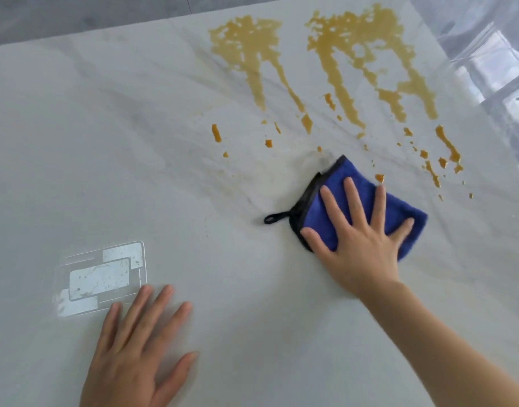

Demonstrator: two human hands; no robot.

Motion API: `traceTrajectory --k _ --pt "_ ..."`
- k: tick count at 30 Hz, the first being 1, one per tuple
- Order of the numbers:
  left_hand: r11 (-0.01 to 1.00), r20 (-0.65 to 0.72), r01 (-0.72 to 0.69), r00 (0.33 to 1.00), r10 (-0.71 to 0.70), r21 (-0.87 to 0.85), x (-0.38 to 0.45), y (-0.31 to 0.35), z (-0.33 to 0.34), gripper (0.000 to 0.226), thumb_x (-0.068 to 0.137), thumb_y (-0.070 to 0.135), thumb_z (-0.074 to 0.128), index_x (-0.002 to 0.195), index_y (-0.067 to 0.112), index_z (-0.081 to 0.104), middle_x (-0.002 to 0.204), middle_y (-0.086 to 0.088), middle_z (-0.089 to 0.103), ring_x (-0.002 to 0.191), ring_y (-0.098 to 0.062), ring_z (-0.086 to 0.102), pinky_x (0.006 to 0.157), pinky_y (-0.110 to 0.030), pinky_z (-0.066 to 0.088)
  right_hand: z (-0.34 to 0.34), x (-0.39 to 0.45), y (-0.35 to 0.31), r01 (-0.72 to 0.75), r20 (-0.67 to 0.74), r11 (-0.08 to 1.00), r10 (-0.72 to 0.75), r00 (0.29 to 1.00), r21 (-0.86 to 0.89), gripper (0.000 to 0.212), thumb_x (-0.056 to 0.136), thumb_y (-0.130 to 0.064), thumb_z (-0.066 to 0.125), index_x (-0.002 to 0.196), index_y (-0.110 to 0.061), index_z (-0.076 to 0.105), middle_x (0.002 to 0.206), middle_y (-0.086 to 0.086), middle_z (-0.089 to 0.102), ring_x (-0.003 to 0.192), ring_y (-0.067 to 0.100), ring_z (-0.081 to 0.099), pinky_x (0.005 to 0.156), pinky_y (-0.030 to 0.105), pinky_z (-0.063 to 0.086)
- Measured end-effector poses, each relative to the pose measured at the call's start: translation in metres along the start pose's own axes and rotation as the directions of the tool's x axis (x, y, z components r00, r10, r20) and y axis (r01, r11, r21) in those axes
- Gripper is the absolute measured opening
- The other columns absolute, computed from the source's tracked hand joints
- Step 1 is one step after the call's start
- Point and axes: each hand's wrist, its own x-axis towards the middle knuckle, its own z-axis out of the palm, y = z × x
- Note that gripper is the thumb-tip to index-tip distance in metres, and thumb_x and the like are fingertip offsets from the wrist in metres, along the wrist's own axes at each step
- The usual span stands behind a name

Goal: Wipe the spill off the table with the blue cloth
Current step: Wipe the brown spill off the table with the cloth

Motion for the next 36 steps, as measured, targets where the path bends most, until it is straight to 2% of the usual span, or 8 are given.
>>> traceTrajectory --k 4,8,12,16,26,29,31,36 --pt "1.000 -0.015 -0.014 1.000 0.014 -0.015 0.002 0.001 -0.001 0.050 0.089 0.057 0.027 0.131 0.032 0.038 0.155 0.011 0.020 0.145 -0.007 0.012 0.115 -0.041 0.016 0.007 -0.032 -0.020 0.110 0.026 0.994 -0.110 0.994 -0.027 0.075 0.078 -0.077 0.016 0.144 -0.042 0.022 0.159 -0.005 0.014 0.145 0.040 -0.002 0.098 0.080 0.008" --pt "1.000 -0.024 -0.003 1.000 0.003 -0.002 0.002 0.003 0.000 0.050 0.088 0.059 0.026 0.131 0.034 0.038 0.155 0.016 0.015 0.145 -0.006 0.012 0.115 -0.042 0.018 0.002 0.010 -0.013 0.172 -0.014 0.985 -0.172 0.985 -0.016 0.073 0.075 -0.082 0.013 0.142 -0.052 0.014 0.159 -0.012 0.008 0.146 0.032 -0.009 0.101 0.078 0.000" --pt "1.000 -0.025 0.018 1.000 -0.017 0.023 0.003 0.006 0.000 0.052 0.088 0.060 0.025 0.127 0.029 0.044 0.151 0.009 0.021 0.145 -0.006 0.012 0.115 -0.042 0.016 -0.012 0.067 0.032 -0.026 -0.028 0.998 0.027 0.999 0.061 0.075 0.071 -0.085 0.013 0.139 -0.056 0.006 0.158 -0.019 -0.002 0.146 0.024 -0.015 0.104 0.074 -0.007" --pt "1.000 -0.008 0.005 1.000 -0.005 0.003 0.004 0.006 -0.002 0.050 0.089 0.060 0.024 0.129 0.035 0.038 0.155 0.020 0.013 0.145 -0.004 0.011 0.117 -0.039 0.013 -0.018 0.051 0.082 -0.195 -0.006 0.980 0.195 0.981 0.042 0.081 0.066 -0.085 0.001 0.140 -0.054 0.002 0.158 -0.017 -0.005 0.145 0.022 -0.017 0.106 0.073 -0.004" --pt "0.999 0.005 0.038 0.999 -0.038 0.011 0.003 0.009 -0.002 0.050 0.089 0.060 0.024 0.133 0.039 0.034 0.152 0.008 0.021 0.145 -0.006 0.012 0.117 -0.040 0.011 -0.009 0.029 0.055 0.089 -0.003 0.995 -0.090 0.996 -0.037 0.078 0.070 -0.086 0.003 0.141 -0.054 0.001 0.159 -0.014 -0.004 0.144 0.031 -0.017 0.103 0.076 -0.003" --pt "0.999 0.004 0.025 1.000 -0.025 0.034 0.002 0.005 0.000 0.053 0.089 0.062 0.024 0.136 0.039 0.032 0.155 0.010 0.020 0.145 -0.008 0.014 0.114 -0.045 0.016 -0.017 0.067 0.066 0.074 -0.028 0.997 -0.073 0.997 0.028 0.076 0.069 -0.086 0.009 0.139 -0.056 0.005 0.158 -0.017 -0.001 0.145 0.028 -0.015 0.104 0.075 -0.006" --pt "0.998 0.004 0.019 1.000 -0.019 0.059 0.001 0.002 0.003 0.055 0.089 0.062 0.024 0.136 0.036 0.034 0.150 -0.002 0.033 0.143 -0.019 0.020 0.111 -0.049 0.019 -0.022 0.084 0.073 0.038 -0.023 0.998 -0.037 0.999 0.044 0.074 0.072 -0.085 0.013 0.139 -0.056 0.005 0.158 -0.018 -0.002 0.145 0.027 -0.015 0.104 0.075 -0.007" --pt "0.995 0.060 0.058 0.996 -0.063 0.084 -0.003 0.004 0.002 0.068 0.091 0.061 0.022 0.124 0.013 0.056 0.136 -0.015 0.050 0.133 -0.033 0.032 0.106 -0.059 0.022 -0.019 0.078 0.085 -0.010 -0.029 1.000 0.010 1.000 0.017 0.072 0.076 -0.082 0.014 0.141 -0.053 0.004 0.158 -0.016 -0.003 0.146 0.026 -0.015 0.104 0.074 -0.006"
